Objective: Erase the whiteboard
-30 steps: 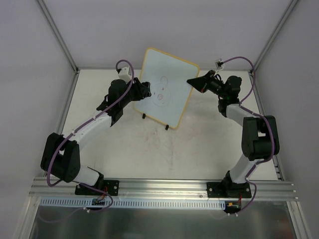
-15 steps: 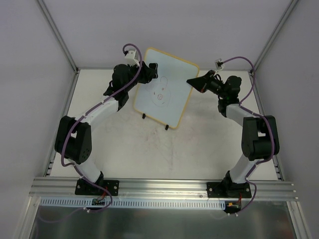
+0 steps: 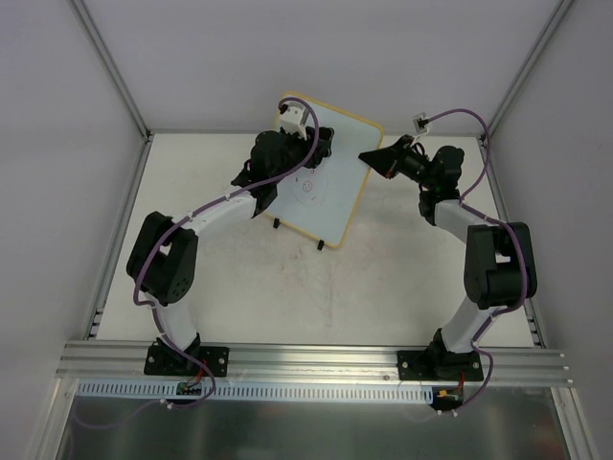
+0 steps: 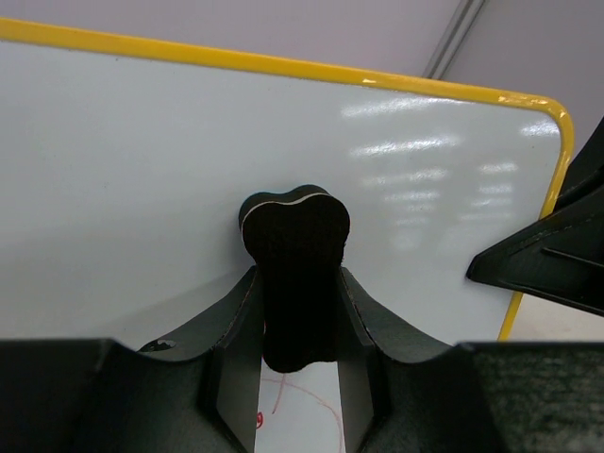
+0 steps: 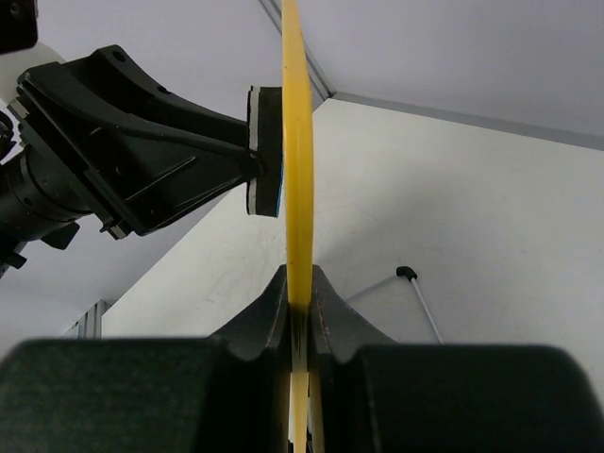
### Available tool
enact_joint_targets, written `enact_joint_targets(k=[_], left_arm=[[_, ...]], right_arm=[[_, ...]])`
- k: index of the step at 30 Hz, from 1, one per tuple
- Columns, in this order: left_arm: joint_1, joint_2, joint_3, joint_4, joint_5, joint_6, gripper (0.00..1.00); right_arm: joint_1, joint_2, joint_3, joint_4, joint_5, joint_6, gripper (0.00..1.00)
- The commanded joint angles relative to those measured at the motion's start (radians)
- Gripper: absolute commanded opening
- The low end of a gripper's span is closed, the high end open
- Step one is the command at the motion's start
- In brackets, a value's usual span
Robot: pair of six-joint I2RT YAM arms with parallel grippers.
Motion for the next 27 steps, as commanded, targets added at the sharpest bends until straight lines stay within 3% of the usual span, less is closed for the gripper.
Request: enact_joint_targets(k=[1, 17, 27], left_arm=[[-0.031, -0.009, 0.001, 0.119, -0.096, 0.076, 0.00], [-0.028, 0.060, -0.040, 0.148, -0.196, 0.070, 0.00], [0.071, 0.017, -0.197, 0.229, -0.168, -0.099, 0.00]], right_arm=[[0.025, 0.021, 0.011, -0.010, -0.004, -0.064, 0.00], [0.027, 0.014, 0.005, -0.007, 0.002, -0.061, 0.00], [0.027, 0.007, 0.001, -0.007, 0.002, -0.065, 0.00]])
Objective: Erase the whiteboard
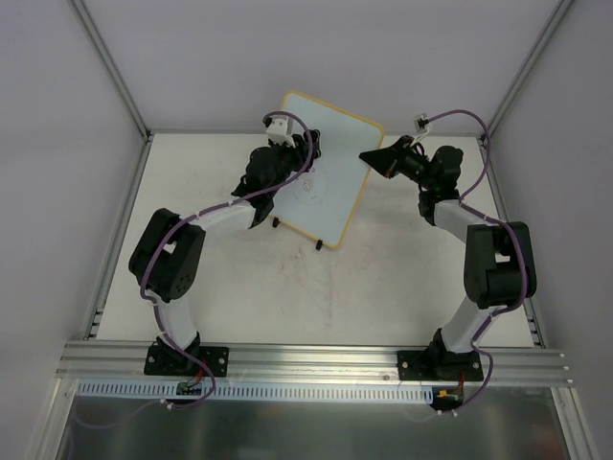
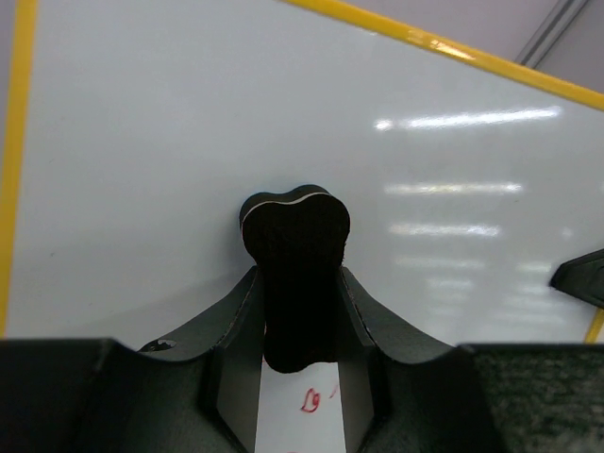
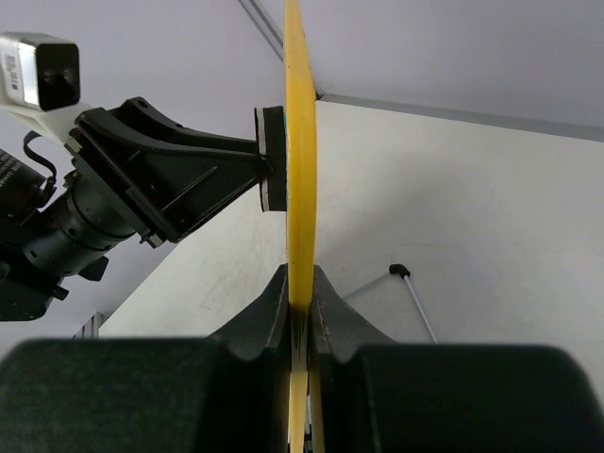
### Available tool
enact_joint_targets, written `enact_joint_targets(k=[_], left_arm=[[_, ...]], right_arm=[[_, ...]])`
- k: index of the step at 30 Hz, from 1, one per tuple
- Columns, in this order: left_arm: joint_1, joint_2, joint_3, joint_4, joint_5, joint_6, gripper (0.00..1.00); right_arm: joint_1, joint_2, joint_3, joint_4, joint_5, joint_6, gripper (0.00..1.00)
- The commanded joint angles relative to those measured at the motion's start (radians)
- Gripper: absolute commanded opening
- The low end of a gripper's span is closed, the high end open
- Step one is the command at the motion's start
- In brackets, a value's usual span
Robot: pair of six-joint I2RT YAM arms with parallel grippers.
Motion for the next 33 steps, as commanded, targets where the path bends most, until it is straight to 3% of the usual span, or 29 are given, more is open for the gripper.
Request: enact_joint_targets(k=[1, 20, 33], left_arm=[[0.061, -0.020, -0.068, -0.011, -0.017, -0.066, 0.00], [0.219, -0.062, -0.322, 0.047, 0.020, -0.245, 0.00], [0.203, -0.008, -0.231, 0.066, 0.215, -0.276, 0.00]], right_arm=[[0.026, 0.003, 0.001, 0.016, -0.029, -0.071, 0.00], [0.024, -0.011, -0.009, 0.016, -0.029, -0.074, 0.00], [0.026, -0.018, -0.012, 0.015, -0.029, -0.074, 0.00]])
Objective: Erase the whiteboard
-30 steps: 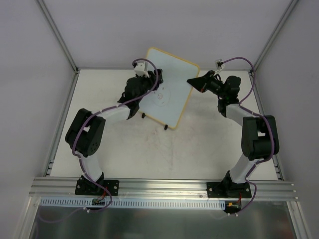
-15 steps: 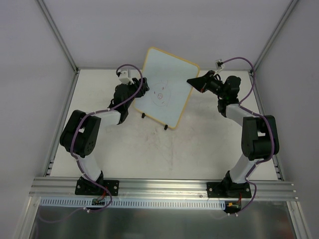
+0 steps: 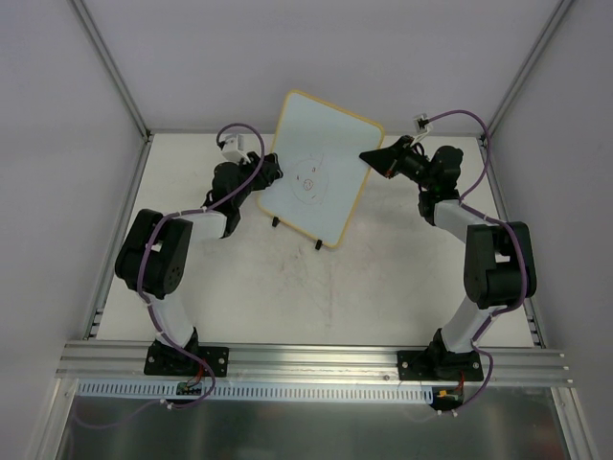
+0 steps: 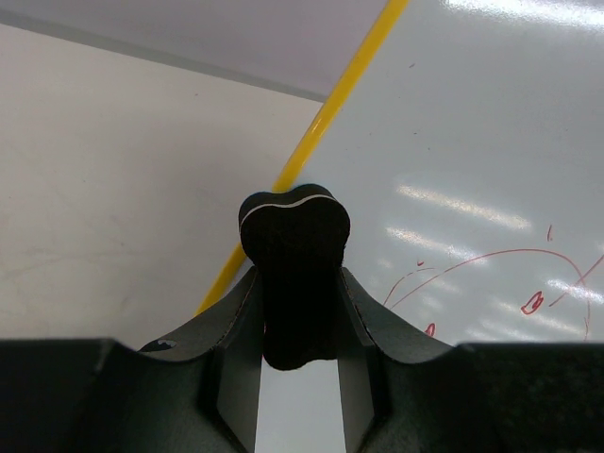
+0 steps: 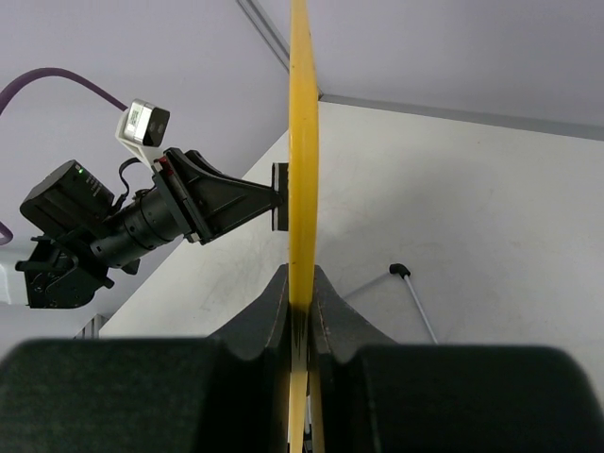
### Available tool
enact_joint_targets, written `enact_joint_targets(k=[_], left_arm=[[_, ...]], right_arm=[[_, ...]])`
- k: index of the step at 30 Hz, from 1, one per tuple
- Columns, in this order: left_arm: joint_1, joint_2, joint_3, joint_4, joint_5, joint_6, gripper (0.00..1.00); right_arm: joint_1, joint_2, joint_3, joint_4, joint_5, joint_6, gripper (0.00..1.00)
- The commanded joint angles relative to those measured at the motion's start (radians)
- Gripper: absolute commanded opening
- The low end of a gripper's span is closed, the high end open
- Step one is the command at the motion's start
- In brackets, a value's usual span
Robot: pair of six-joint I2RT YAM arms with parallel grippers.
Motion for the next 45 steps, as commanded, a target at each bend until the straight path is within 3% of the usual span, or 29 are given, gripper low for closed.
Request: enact_joint_targets(k=[1, 13, 26, 36, 45], left_arm=[[-0.042, 0.020, 0.051, -0.011, 0.096, -0.009, 0.00], [-0.223, -0.009, 0.159, -0.097, -0.004, 0.179, 0.00], [-0.371, 0.031, 0.291, -0.178, 0.015, 0.330, 0.00], [-0.348, 0.032, 0.297, -0.218, -0.120, 0.348, 0.00], [-0.190, 0.035, 0.283, -0.257, -0.100, 0.158, 0.00]], right_arm=[[0.024, -0.017, -0.012, 0.017, -0.035, -0.076, 0.00], [0.026, -0.019, -0.013, 0.019, -0.037, -0.079, 0.00], [0.030, -0.022, -0.016, 0.017, -0.040, -0.085, 0.00], [0.032, -0.025, -0.018, 0.016, -0.040, -0.089, 0.00], [0.032, -0.028, -0.019, 0.017, -0.041, -0.089, 0.00]])
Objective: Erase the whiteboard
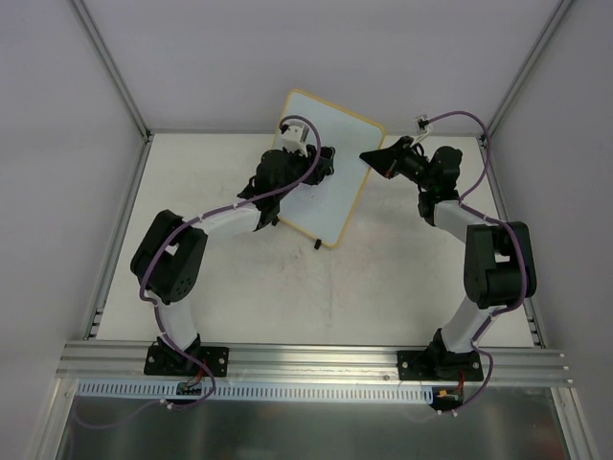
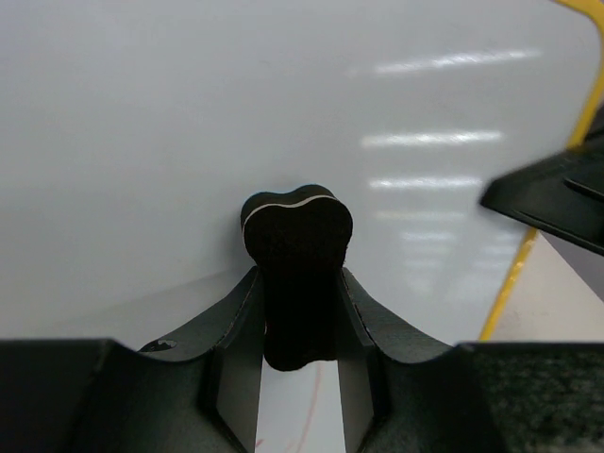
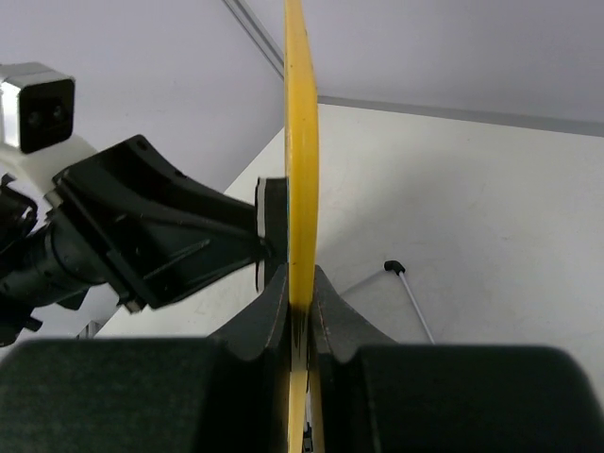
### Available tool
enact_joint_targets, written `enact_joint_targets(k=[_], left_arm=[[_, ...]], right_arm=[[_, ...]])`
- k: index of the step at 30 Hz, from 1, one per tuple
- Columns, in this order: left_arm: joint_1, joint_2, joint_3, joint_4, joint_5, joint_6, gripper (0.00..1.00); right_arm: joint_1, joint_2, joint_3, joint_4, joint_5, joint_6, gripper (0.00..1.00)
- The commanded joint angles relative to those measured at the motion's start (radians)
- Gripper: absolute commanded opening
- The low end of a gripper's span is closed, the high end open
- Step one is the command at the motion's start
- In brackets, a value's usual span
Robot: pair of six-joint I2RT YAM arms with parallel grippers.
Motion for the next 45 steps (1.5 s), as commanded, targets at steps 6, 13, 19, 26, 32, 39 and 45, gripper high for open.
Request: enact_joint_targets(k=[6, 13, 19, 26, 32, 39, 45], left_arm=[[0.185, 0.007, -0.078, -0.090, -0.105, -0.188, 0.00], [0.199, -0.007, -0.184, -0.078, -0.142, -0.219, 0.00], [0.230, -0.039, -0.316, 0.011, -0.148, -0.265, 0.00], [0.253, -0.049, -0.405, 0.091, -0.144, -0.297, 0.00], [0.253, -0.019, -0.367, 0.150, -0.055, -0.295, 0.00], [0.222, -0.024, -0.328, 0.198, 0.022, -0.294, 0.00], [0.107, -0.041, -0.260, 0.192, -0.036, -0.205, 0.00]], right_arm=[[0.031, -0.032, -0.015, 0.026, -0.065, -0.084, 0.00], [0.031, -0.035, -0.017, 0.026, -0.067, -0.085, 0.00], [0.031, -0.037, -0.017, 0.025, -0.062, -0.087, 0.00], [0.033, -0.037, -0.017, 0.027, -0.065, -0.085, 0.00], [0.031, -0.037, -0.018, 0.026, -0.065, -0.085, 0.00], [0.033, -0.035, -0.017, 0.027, -0.067, -0.085, 0.00], [0.031, -0.035, -0.017, 0.027, -0.067, -0.087, 0.00]])
